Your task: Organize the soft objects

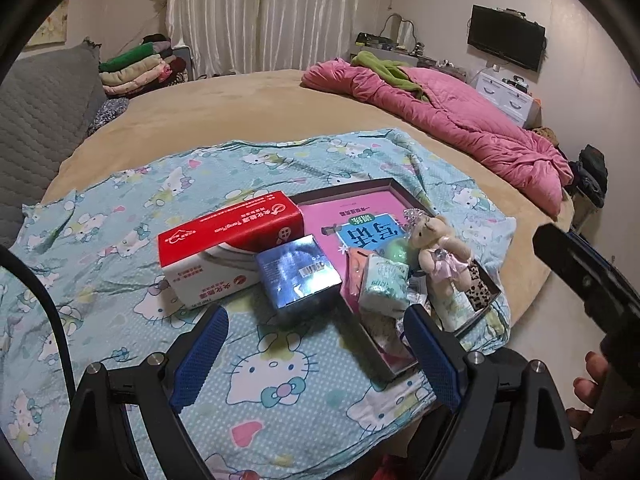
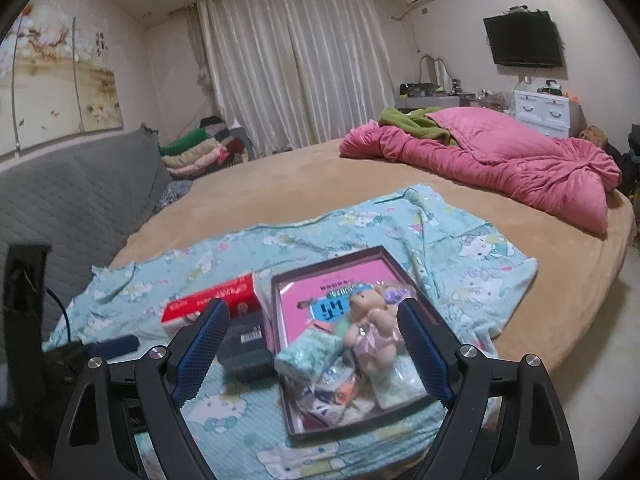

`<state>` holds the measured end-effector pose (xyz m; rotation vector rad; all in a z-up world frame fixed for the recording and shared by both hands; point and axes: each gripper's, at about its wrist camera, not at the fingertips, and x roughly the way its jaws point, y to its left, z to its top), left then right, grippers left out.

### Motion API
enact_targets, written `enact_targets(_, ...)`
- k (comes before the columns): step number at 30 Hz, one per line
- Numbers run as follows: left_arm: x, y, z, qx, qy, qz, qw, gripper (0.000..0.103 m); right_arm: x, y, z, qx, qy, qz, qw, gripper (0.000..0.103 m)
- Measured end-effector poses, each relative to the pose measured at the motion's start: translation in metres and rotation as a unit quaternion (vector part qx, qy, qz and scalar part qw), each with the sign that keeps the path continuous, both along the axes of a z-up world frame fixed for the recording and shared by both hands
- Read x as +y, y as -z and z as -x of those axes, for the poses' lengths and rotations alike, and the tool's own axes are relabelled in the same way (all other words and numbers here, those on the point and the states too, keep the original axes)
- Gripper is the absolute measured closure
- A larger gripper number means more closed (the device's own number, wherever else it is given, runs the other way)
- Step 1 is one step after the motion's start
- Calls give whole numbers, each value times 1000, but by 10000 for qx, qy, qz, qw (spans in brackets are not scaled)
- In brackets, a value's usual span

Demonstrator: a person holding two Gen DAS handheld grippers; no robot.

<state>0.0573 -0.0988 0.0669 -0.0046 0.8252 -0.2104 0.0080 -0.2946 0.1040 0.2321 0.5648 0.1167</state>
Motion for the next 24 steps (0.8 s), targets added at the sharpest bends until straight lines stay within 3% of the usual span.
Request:
enact_targets(9,-1,5,10,107,-7,-52,9999,14,-9,8,13,83,62,168,9998,16)
enact_targets(24,-13,37,28,533,-93,-163,9984,14,-13,43,24,753,53,470,9960,16)
